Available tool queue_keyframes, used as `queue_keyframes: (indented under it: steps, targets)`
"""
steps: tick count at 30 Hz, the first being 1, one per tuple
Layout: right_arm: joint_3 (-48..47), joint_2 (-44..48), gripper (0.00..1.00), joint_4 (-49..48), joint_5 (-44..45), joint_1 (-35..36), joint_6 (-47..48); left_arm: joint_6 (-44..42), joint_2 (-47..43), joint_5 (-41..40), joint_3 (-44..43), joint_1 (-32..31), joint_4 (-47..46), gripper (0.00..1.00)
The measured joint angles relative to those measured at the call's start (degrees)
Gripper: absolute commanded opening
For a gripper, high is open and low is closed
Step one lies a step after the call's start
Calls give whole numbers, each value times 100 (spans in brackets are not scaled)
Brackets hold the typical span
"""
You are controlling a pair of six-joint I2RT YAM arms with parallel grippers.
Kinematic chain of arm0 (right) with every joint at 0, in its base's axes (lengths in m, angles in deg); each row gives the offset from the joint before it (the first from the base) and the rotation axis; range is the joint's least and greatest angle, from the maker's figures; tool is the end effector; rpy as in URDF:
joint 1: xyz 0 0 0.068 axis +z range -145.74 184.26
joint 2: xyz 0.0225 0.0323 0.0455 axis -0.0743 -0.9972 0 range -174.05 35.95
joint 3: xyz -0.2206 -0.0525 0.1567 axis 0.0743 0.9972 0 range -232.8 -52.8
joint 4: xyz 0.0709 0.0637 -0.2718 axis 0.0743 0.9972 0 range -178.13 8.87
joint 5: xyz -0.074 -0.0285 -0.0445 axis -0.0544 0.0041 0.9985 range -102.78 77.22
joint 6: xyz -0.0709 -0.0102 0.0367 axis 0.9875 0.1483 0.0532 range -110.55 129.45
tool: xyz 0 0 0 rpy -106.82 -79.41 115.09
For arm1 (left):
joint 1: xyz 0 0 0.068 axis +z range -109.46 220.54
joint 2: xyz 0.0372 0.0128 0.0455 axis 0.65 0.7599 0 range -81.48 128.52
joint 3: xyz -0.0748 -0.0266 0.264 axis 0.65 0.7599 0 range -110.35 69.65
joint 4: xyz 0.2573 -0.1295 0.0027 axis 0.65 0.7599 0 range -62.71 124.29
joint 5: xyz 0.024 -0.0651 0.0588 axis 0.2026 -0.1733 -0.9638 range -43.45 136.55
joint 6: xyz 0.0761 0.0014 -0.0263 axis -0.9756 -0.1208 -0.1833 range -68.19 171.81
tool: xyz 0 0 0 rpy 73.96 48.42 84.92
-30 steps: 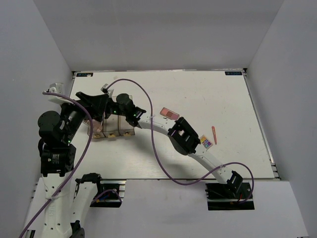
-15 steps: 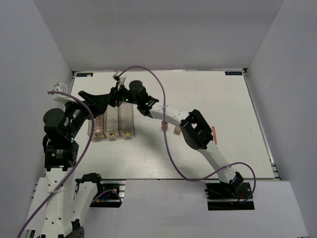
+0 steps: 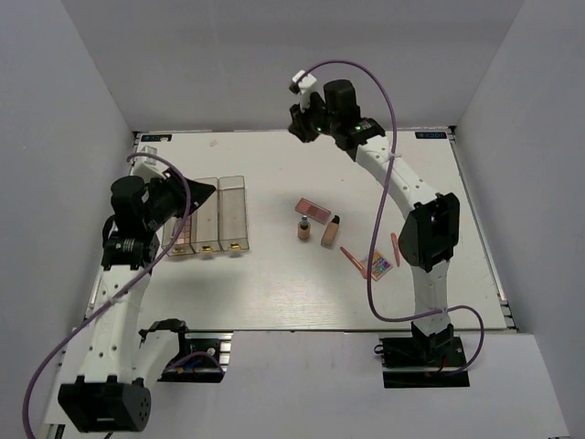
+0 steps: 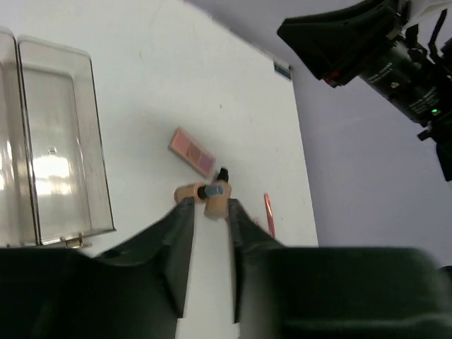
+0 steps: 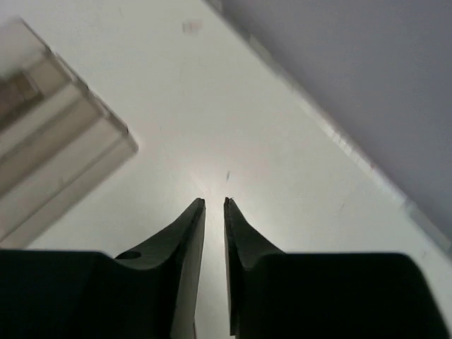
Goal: Organize the makeup
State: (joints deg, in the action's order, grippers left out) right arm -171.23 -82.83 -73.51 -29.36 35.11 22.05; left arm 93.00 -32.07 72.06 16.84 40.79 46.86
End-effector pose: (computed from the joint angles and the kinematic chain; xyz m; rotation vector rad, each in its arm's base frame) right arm 0.4689 0.3031 0.3695 -0.8708 1.6305 0.4879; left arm 0.2470 -0.0289 0.3542 -0.3693 1.8880 -0.9005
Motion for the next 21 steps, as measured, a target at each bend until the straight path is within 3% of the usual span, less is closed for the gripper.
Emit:
queue_keyframes:
  steps: [2, 3, 5, 6, 8, 9, 11, 21]
  targets:
    - [35, 0, 20, 702, 87, -136, 234, -42, 358, 149, 0, 0, 72, 49]
    - [96, 0, 29, 1040, 136, -203, 313, -70, 533, 208, 0, 0, 125, 58]
    - [223, 0, 39, 1606, 195, -339, 448, -151, 811, 278, -4, 0, 269, 66]
    - [315, 0, 50, 1836, 216, -396, 527, -192, 903, 295, -4, 0, 332, 70]
    - [518, 0, 60, 2232, 227, -509, 702, -256, 999, 315, -7, 0, 442, 71]
    - [610, 0, 74, 2422, 216, -546, 820, -284, 1019, 323, -17, 0, 487, 71]
    - [883, 0, 86, 2706, 142, -647, 1032, -319, 1010, 348, -26, 0, 511, 71]
    - [1519, -214, 89, 3016, 44, -527, 1534, -326, 848, 356, -26, 0, 573, 71]
